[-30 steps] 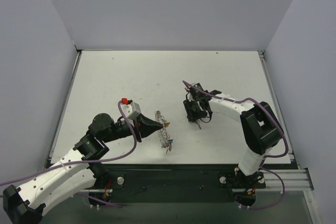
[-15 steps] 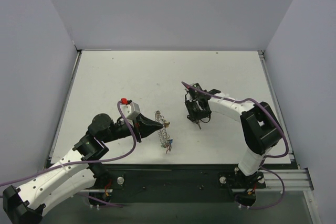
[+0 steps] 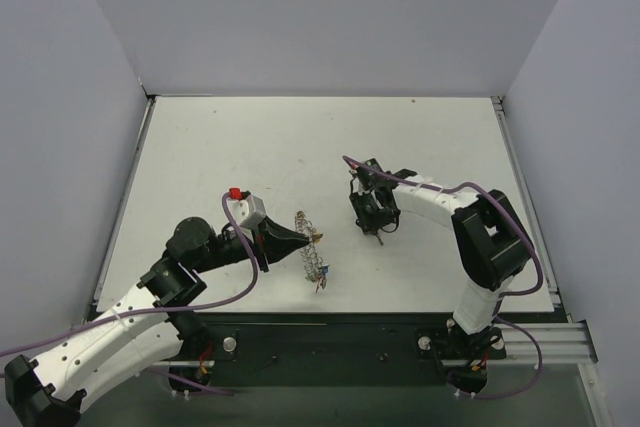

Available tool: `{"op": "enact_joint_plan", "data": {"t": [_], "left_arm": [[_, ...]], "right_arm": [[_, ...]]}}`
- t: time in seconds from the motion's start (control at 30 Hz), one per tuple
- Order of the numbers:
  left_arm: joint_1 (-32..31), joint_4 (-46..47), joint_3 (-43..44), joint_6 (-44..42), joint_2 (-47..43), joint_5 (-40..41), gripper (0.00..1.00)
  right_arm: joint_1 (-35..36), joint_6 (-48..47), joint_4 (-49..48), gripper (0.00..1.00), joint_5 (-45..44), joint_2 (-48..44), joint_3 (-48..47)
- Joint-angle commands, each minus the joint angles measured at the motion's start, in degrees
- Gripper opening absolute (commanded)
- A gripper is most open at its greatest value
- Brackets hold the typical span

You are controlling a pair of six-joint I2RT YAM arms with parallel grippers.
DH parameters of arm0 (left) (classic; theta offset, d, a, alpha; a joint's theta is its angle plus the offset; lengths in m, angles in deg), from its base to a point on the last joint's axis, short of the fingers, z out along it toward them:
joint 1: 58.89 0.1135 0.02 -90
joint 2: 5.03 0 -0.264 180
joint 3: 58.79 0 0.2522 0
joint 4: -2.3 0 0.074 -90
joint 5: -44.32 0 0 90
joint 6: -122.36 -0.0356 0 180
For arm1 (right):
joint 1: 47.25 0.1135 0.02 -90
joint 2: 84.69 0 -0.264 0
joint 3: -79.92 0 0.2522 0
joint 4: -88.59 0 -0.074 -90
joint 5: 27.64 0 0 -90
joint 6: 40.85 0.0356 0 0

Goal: Put the keys on the keyring

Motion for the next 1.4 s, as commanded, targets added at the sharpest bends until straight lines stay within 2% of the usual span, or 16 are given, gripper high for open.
{"op": "enact_joint_plan", "data": {"t": [0.0, 0.07, 0.1, 0.2, 0.3, 0.7, 1.0, 1.1, 1.27, 1.37], "left_arm": [[0.46, 4.30, 0.57, 0.64, -1.07, -0.62, 0.00], [0.37, 4.22, 0.57, 0.65, -1.15, -0.53, 0.00], [0.37, 4.22, 0.57, 0.65, -1.24, -0.44, 0.00], [0.46, 4.13, 0.48, 0.64, -1.33, -0.27, 0.00], [0.46, 4.13, 0.48, 0.56, -1.33, -0.35, 0.00], [0.37, 1.85, 1.79, -0.49, -1.42, 0.61, 0.00], [0.28, -3.69, 5.75, -2.60, -0.45, 1.40, 0.00], [0.19, -5.10, 6.89, -3.31, 0.16, 1.49, 0.00], [-0.33, -8.35, 9.70, -4.97, 1.39, 1.93, 0.00], [-0.68, -11.41, 12.07, -6.65, 2.45, 1.93, 0.00]], "right_arm": [[-0.10, -0.43, 2.54, 0.31, 0.36, 0.92, -1.32], [-0.10, -0.43, 2.63, 0.26, 0.71, 1.09, -1.23], [-0.19, -0.25, 2.72, 0.17, 0.89, 1.18, -1.32], [-0.45, 0.01, 2.72, 0.05, 1.59, 1.18, -1.32], [-0.63, 0.28, 2.89, 0.00, 2.12, 0.48, -1.41], [-0.98, 2.12, 2.81, 0.00, 4.58, -7.77, -1.41], [-1.95, 6.24, -3.95, 0.00, 9.94, -22.71, 3.24], [-2.30, 8.53, -9.13, 0.00, 13.00, -28.86, 6.58], [-2.83, 15.83, -24.33, 0.00, 19.60, -40.29, 13.79], [-2.74, 16.36, -32.07, 0.00, 28.29, -43.72, 16.43]]}}
